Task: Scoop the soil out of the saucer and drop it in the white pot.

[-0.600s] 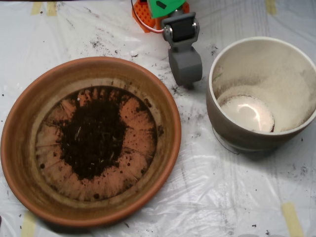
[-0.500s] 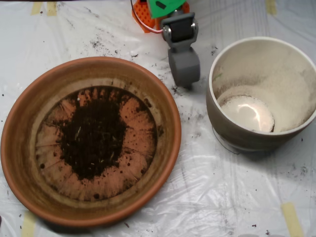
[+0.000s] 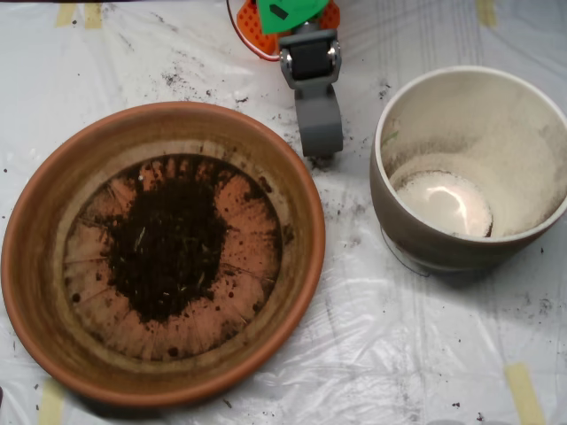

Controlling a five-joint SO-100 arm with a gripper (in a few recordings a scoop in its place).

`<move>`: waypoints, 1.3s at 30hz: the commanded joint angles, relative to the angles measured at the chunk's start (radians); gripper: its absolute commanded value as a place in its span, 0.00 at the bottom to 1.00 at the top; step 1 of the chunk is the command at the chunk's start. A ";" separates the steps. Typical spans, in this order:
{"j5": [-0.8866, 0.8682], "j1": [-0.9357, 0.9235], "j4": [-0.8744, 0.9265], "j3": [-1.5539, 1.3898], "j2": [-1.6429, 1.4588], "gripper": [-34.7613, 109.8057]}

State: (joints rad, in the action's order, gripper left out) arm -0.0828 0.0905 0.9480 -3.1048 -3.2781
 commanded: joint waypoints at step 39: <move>-0.023 -0.008 -0.008 0.015 -0.071 0.24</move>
State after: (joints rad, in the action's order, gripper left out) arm -0.1012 0.0721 0.9480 -3.1048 -3.2781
